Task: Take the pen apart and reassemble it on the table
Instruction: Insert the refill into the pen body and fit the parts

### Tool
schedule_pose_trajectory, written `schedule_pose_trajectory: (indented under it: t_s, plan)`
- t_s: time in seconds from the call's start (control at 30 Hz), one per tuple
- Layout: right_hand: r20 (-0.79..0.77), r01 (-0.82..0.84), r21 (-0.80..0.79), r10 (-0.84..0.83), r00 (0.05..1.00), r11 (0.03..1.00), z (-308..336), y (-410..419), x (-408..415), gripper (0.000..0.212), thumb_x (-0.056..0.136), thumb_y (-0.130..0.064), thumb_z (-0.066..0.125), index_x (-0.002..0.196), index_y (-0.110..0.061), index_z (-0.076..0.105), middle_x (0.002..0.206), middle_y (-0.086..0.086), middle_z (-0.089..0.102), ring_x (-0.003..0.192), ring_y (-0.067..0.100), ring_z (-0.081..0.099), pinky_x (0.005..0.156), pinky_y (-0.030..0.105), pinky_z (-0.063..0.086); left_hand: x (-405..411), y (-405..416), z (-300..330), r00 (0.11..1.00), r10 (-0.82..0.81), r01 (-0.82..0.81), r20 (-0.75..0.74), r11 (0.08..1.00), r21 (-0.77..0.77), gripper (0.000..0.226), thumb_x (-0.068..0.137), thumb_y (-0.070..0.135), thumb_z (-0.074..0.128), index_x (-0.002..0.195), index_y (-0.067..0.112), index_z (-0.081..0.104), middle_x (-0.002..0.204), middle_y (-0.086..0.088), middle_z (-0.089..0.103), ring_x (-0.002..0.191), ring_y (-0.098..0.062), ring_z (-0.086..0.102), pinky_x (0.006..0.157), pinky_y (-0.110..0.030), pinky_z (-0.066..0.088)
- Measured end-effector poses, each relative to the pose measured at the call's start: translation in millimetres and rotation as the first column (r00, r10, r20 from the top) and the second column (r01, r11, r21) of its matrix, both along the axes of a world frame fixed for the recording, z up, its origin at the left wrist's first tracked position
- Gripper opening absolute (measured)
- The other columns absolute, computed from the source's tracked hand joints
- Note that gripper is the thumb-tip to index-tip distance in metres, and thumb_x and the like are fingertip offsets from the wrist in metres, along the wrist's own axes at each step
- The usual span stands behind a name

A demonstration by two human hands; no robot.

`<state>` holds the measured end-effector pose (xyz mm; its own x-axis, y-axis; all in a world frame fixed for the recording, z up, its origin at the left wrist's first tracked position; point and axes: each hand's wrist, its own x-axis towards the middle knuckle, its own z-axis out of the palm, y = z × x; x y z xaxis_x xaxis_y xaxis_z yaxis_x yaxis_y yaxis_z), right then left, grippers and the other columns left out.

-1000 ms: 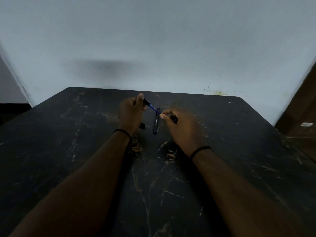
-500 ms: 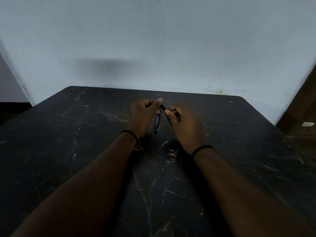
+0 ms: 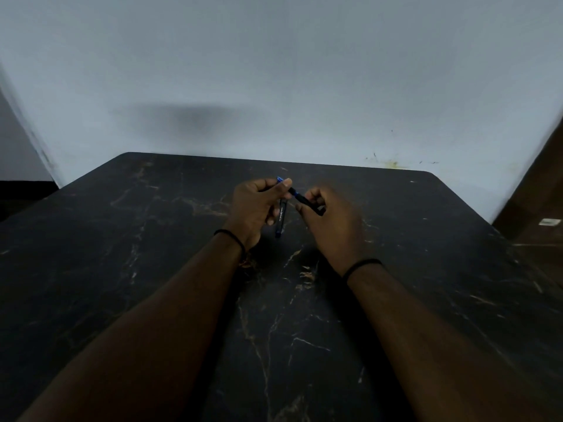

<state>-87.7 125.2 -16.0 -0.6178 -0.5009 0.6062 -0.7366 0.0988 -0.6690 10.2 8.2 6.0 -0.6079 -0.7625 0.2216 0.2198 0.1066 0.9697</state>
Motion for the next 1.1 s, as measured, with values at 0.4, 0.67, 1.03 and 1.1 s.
schedule_pose_trajectory:
  t_s: [0.4,0.67,1.03,1.1]
  plan:
    - [-0.016,0.005,0.056,-0.004,1.0,0.998,-1.4,-2.5,-2.2,0.023,0.082,-0.046,0.069,0.097,-0.042,0.051,0.081,-0.02,0.057,0.075,0.002,0.058,0.068,0.032,0.053,6.2,3.1,3.1,1.0,-0.019,0.02,-0.011,0.999,0.037,0.022,0.093,0.019,0.066,0.097,-0.002,0.07,0.102,-0.026,0.071,0.044,-0.008,0.045,0.036,-0.02,0.034]
    - [-0.07,0.023,0.148,-0.013,0.997,0.989,-3.0,-4.5,-4.5,0.031,0.095,-0.056,0.035,0.076,-0.036,0.05,0.069,-0.013,0.052,0.067,0.007,0.052,0.071,0.035,0.047,5.2,0.0,0.9,1.0,-0.015,0.016,-0.02,0.999,0.043,0.021,0.093,0.018,0.066,0.097,-0.003,0.07,0.091,-0.016,0.072,0.042,-0.008,0.045,0.035,-0.019,0.033]
    - [-0.078,0.029,0.158,-0.016,0.997,0.987,-4.7,-4.0,-6.6,0.034,0.096,-0.05,0.041,0.072,-0.03,0.054,0.066,-0.011,0.052,0.068,0.012,0.055,0.083,0.047,0.052,5.2,-2.2,0.5,1.0,-0.016,0.018,-0.023,0.997,0.078,0.014,0.093,0.018,0.066,0.092,0.005,0.071,0.074,-0.003,0.071,0.039,-0.007,0.038,0.033,-0.018,0.028]
    - [-0.063,0.004,0.119,0.003,0.998,0.993,-4.4,-4.9,-5.2,0.03,0.092,-0.056,0.043,0.085,-0.033,0.061,0.073,-0.016,0.055,0.072,0.008,0.055,0.074,0.034,0.049,4.1,-2.5,-0.4,0.999,-0.018,0.02,-0.03,0.997,0.076,0.013,0.093,0.018,0.067,0.089,0.006,0.071,0.073,-0.002,0.07,0.039,-0.007,0.036,0.033,-0.018,0.026]
